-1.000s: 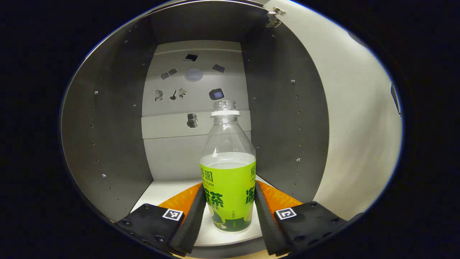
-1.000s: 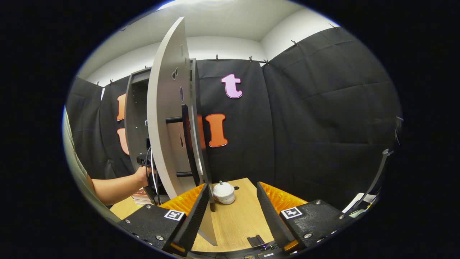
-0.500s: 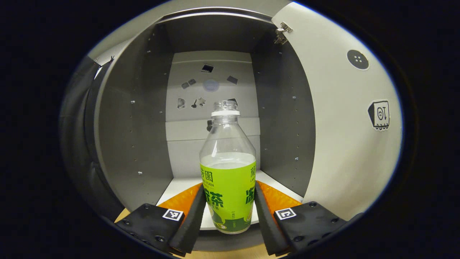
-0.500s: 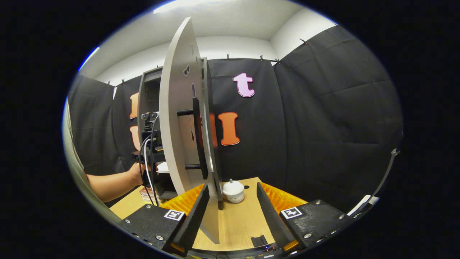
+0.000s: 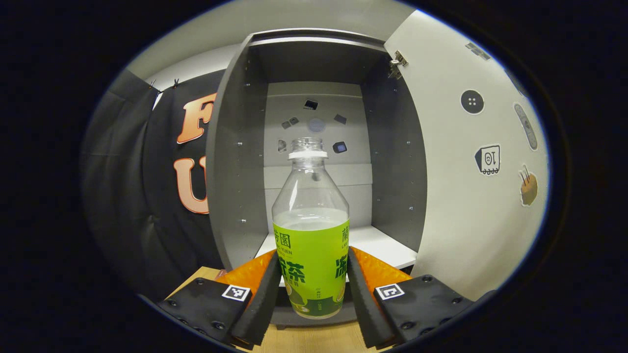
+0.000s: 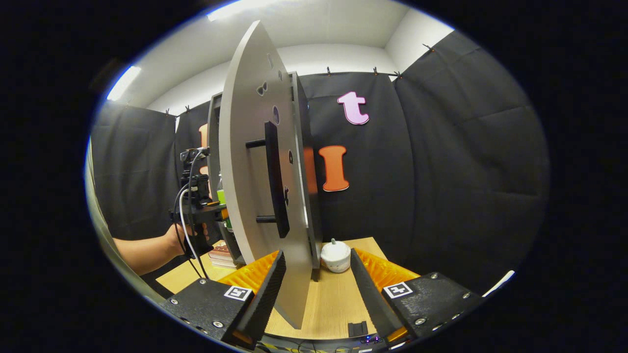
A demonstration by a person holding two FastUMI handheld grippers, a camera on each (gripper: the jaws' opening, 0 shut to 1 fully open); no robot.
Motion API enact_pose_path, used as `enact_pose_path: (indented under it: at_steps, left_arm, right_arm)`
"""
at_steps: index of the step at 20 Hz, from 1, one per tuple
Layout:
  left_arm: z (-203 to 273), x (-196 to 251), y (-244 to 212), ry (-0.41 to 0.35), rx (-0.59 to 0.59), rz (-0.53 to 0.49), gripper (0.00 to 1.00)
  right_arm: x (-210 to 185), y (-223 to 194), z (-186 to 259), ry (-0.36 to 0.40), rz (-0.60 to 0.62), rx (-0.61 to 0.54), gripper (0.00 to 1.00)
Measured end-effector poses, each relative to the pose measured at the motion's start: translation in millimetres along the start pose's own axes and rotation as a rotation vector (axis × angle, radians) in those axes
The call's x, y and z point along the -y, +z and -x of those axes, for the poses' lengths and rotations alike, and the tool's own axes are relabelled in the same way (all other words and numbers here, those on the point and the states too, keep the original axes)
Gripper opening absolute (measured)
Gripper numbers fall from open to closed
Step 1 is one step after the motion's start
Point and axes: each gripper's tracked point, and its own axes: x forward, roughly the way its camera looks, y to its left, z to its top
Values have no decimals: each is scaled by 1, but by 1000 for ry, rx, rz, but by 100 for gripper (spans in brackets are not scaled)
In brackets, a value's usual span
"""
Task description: Open the cabinet door with the right hand, grasp the bottle in the cabinet with the left hand and place it on the coaster, then close the cabinet door with the right hand.
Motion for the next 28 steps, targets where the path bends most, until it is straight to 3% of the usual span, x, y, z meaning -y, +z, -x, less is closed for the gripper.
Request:
enact_pose_path:
  at_steps: [4, 11, 22, 28]
  left_arm:
    - [22, -21, -2, 24, 18, -2, 78]
    - [59, -66, -20, 45, 53, -23, 80]
    - [105, -111, -60, 90, 40, 3, 76]
    - [117, -125, -84, 102, 11, 31, 78]
  right_arm:
    - [-6, -2, 1, 1, -10, -22, 82]
    - [-15, 2, 2, -74, 3, -2, 82]
    - [-4, 1, 7, -263, -21, 56, 82]
    - [-14, -3, 11, -262, -88, 59, 82]
